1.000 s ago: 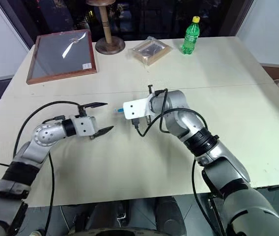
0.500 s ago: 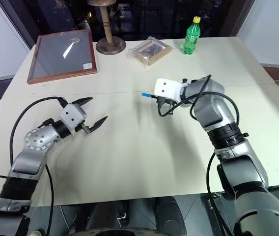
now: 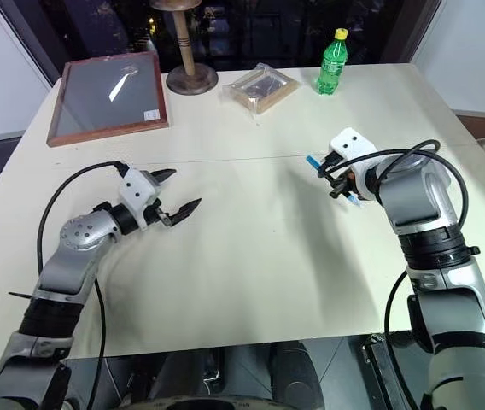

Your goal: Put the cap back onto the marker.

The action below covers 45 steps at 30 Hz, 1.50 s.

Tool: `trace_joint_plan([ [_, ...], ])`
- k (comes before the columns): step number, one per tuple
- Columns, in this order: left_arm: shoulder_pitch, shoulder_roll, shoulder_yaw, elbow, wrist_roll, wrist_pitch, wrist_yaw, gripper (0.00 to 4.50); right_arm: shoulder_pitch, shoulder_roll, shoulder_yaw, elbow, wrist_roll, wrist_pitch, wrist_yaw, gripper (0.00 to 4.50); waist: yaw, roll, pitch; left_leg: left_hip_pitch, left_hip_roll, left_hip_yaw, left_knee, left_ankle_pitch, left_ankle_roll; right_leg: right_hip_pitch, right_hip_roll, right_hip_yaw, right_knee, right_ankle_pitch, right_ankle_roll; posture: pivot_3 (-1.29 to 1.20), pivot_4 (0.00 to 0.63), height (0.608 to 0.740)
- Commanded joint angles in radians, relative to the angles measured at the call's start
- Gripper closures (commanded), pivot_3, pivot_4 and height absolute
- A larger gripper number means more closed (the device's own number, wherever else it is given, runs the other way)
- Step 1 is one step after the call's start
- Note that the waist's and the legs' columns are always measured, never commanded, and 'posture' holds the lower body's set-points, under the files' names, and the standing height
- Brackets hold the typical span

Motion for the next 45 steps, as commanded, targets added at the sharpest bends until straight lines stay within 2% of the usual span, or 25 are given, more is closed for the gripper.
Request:
trace_joint_plan([
  [1,-0.018,0.008,-0.006,-0.032,-0.020,0.011,-0.026,0.04,0.034,-0.019,-0.023,-0.089,0.053,0.116,-0.036,4.50,0.000,0.000,0.000,0.000,0.000,0.000,0.000,0.000,0.000,0.000,0.000,0.000,0.000,0.000,0.000,0.00,0.150,0.740],
  [5,-0.031,0.014,-0.016,-0.029,-0.023,0.025,-0.057,0.04,0.083,-0.029,-0.019,-0.155,0.108,0.224,-0.077,4.50,0.000,0.000,0.000,0.000,0.000,0.000,0.000,0.000,0.000,0.000,0.000,0.000,0.000,0.000,0.000,0.00,0.150,0.740],
  [11,-0.044,0.012,-0.019,-0.026,-0.022,0.033,-0.061,0.04,0.117,-0.049,-0.015,-0.188,0.172,0.256,-0.151,4.50,0.000,0.000,0.000,0.000,0.000,0.000,0.000,0.000,0.000,0.000,0.000,0.000,0.000,0.000,0.000,0.00,0.150,0.740],
  [15,-0.046,0.015,-0.025,-0.026,-0.018,0.039,-0.068,0.00,0.131,-0.050,-0.031,-0.207,0.220,0.279,-0.192,2.82,0.000,0.000,0.000,0.000,0.000,0.000,0.000,0.000,0.000,0.000,0.000,0.000,0.000,0.000,0.000,0.00,0.150,0.740],
  [20,-0.048,0.015,-0.034,-0.032,-0.018,0.052,-0.080,0.00,0.138,-0.049,-0.060,-0.236,0.284,0.313,-0.227,0.27,0.000,0.000,0.000,0.000,0.000,0.000,0.000,0.000,0.000,0.000,0.000,0.000,0.000,0.000,0.000,0.00,0.150,0.740],
  [21,-0.050,0.016,-0.038,-0.031,-0.018,0.055,-0.087,0.00,0.136,-0.053,-0.064,-0.242,0.296,0.315,-0.233,0.05,0.000,0.000,0.000,0.000,0.000,-0.001,0.000,0.000,0.000,0.000,0.000,0.000,0.000,0.000,0.000,0.00,0.150,0.740],
  [25,-0.065,0.020,-0.055,-0.035,-0.025,0.067,-0.127,0.00,0.144,-0.132,-0.052,-0.302,0.327,0.232,-0.224,0.05,0.003,0.000,0.000,0.000,0.000,-0.001,0.000,0.000,0.000,0.000,0.000,0.000,0.000,0.000,0.000,0.00,0.150,0.740],
  [32,-0.149,0.001,-0.123,0.004,-0.040,0.058,-0.228,0.00,0.182,-0.256,-0.147,-0.437,0.404,0.270,-0.228,0.05,0.003,0.000,0.000,0.000,0.000,-0.001,0.000,0.000,0.000,0.000,0.000,0.000,-0.001,0.000,0.000,0.00,0.150,0.740],
  [40,-0.246,-0.035,-0.159,0.114,-0.030,0.013,-0.285,0.00,0.242,-0.267,-0.261,-0.654,0.508,0.449,-0.255,0.05,0.001,0.000,0.000,0.000,0.000,-0.001,0.000,0.000,0.000,0.000,0.000,0.000,-0.001,0.000,0.000,0.00,0.150,0.740],
  [45,-0.254,-0.044,-0.180,0.133,-0.028,0.015,-0.321,0.00,0.244,-0.256,-0.296,-0.685,0.565,0.462,-0.284,0.05,0.002,0.000,0.000,-0.001,-0.001,-0.001,0.000,0.000,0.001,0.000,0.000,0.000,-0.001,0.000,0.000,0.00,0.150,0.740],
])
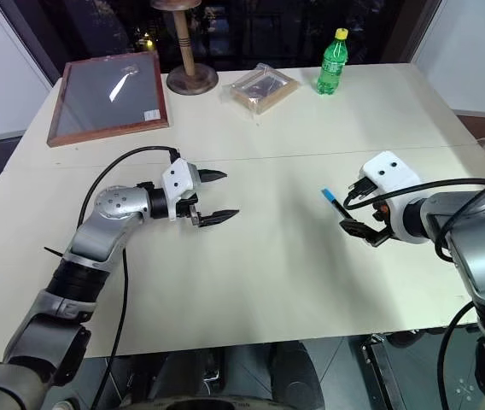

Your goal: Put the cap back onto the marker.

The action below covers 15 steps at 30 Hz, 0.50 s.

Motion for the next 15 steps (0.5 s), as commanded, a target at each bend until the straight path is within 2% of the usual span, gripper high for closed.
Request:
trace_joint_plan([
  [1,-0.008,-0.005,-0.020,-0.013,-0.007,-0.004,-0.028,0.00,-0.004,0.006,-0.062,-0.045,0.049,0.007,-0.025,0.05,0.000,0.000,0.000,0.000,0.000,0.000,0.000,0.000,0.000,0.000,0.000,0.000,0.000,0.000,0.000,0.00,0.150,0.740],
  [6,-0.008,-0.008,-0.024,-0.004,-0.004,-0.002,-0.034,0.00,-0.010,0.014,-0.072,-0.067,0.115,0.007,-0.062,0.05,0.000,0.000,0.000,0.000,0.000,0.000,0.000,0.000,0.000,0.000,0.000,0.000,0.000,0.000,0.000,0.00,0.150,0.740],
  [15,-0.017,-0.019,-0.029,0.028,0.007,-0.019,-0.030,0.00,-0.051,-0.035,-0.087,-0.065,0.205,0.007,-0.115,0.05,0.001,0.000,0.000,0.000,0.000,-0.001,0.000,0.000,0.000,0.000,0.000,0.001,0.000,0.000,0.000,0.00,0.150,0.740],
])
